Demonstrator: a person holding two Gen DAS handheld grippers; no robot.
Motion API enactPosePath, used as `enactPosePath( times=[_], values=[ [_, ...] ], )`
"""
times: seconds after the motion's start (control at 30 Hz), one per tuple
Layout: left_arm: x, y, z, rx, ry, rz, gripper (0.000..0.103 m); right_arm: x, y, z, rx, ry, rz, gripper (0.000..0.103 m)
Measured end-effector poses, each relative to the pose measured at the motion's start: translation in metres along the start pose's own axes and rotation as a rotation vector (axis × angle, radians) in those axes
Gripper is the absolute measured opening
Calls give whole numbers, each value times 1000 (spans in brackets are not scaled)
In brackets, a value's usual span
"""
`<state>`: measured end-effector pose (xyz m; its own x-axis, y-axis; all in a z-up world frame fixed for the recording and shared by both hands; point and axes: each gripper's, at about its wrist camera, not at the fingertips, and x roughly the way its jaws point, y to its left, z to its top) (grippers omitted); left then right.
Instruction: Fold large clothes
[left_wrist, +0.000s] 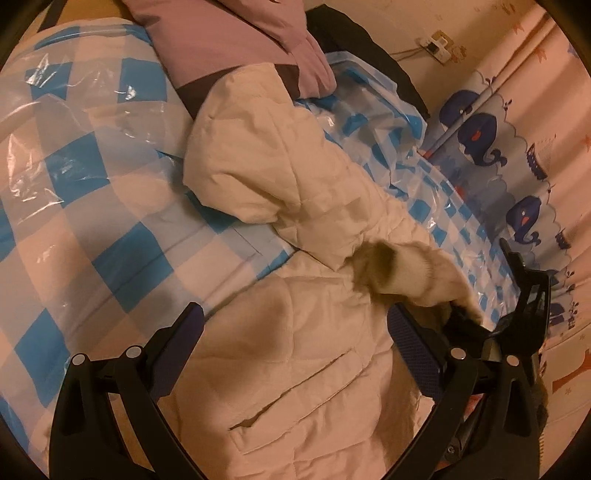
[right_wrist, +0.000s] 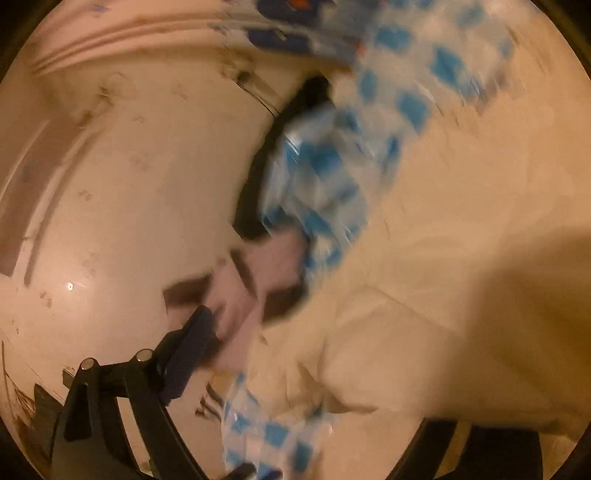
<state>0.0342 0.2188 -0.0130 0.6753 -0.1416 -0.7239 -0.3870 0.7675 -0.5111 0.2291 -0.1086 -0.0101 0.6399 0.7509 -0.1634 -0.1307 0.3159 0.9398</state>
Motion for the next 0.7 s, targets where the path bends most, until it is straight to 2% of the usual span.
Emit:
enactPosePath(
  times=[0.03,0.13,0.17,0.27,0.33,0.37,0.4,0.43,0.47,0.53,0.57,0.6,0.67,0.7],
  values=[
    [-1,2,1,-2,-3,1,96,11,-2,-2,-9,30,-44,89],
    [-2,7,3,-13,5,-4,96,59,-34,-20,43,286,-288,89],
    [-3,10,4,-20,8,-6,96,65,-43,-25,38,313,-323,89],
    [-7,16,5,-41,4,-7,96,56,-44,-19,68,259,-284,90],
    [-7,18,6,-41,3,-6,96,63,-43,-20,93,251,-286,92],
    [-8,19,7,-43,3,-3,96,71,-36,-16,83,246,-252,91],
    [-8,21,8,-49,2,-4,96,52,-25,-10,83,209,-170,91],
    [-10,23,9,-58,0,-7,96,38,-15,-7,83,147,-45,91],
    [-11,25,10,-61,-3,-11,96,24,-1,1,69,47,119,91],
    [-14,26,11,-55,-15,-9,96,-4,6,7,32,-56,229,91],
    [-14,26,11,-52,-18,-6,96,-5,7,8,21,-62,210,91],
    [-14,27,12,-51,-17,-4,96,9,2,8,22,-3,111,91],
    [-11,29,12,-60,-3,-7,96,50,-33,-5,99,230,-173,91],
    [-9,30,12,-65,6,-8,96,63,-50,-13,149,325,-273,86]
  ],
)
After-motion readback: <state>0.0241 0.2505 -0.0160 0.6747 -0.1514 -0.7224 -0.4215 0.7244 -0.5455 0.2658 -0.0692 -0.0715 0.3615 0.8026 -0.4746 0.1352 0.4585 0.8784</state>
